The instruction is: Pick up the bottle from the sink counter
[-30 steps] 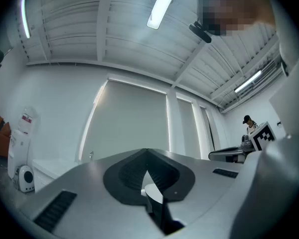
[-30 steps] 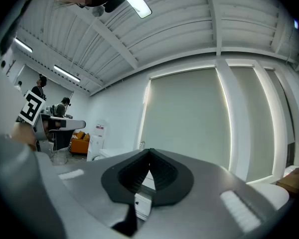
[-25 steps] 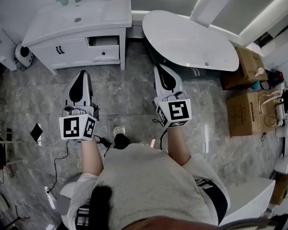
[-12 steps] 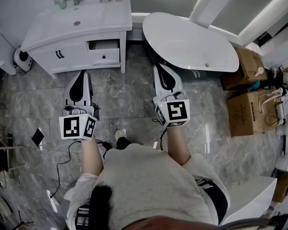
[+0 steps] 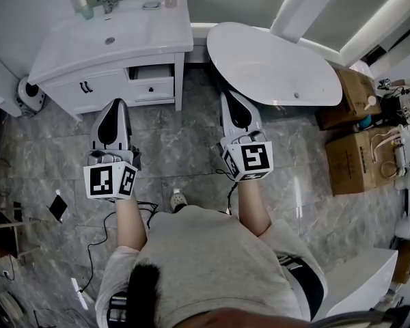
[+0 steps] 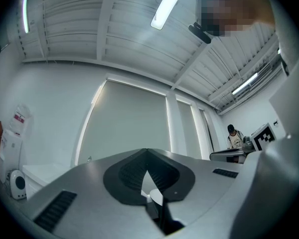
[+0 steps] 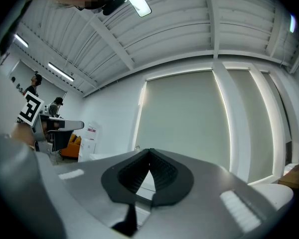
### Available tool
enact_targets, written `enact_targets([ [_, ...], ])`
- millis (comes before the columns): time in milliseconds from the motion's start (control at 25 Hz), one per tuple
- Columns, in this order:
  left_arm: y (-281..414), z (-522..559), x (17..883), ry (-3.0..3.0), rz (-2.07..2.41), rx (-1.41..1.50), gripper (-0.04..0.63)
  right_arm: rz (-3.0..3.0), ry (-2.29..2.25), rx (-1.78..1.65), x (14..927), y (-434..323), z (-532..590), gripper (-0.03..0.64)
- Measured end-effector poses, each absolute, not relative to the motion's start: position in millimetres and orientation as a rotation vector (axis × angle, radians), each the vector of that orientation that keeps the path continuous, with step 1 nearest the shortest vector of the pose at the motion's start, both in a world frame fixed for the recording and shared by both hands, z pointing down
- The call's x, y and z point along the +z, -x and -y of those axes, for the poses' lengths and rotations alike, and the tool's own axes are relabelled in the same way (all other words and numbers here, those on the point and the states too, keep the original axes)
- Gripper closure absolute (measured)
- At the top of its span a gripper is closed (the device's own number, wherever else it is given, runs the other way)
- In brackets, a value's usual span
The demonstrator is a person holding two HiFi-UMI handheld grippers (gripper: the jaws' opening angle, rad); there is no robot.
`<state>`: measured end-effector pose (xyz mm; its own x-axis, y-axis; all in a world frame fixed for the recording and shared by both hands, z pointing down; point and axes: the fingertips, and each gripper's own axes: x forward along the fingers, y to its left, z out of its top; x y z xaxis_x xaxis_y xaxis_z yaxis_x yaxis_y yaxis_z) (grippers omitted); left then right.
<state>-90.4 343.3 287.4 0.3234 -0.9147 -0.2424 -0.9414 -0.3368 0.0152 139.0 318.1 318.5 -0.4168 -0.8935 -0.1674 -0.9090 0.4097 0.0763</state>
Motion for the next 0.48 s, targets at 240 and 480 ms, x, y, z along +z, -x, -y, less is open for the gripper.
enact_targets([
  [240, 107, -322, 292, 2.475, -1.704, 0.316, 0.588, -2.54, 1.669, 0.243, 323, -125, -303, 0.606],
  [480, 114, -309, 294, 2.493, -1.694, 0.324, 0.588, -2.545, 1.697, 0.236, 326, -120, -293, 0.606],
])
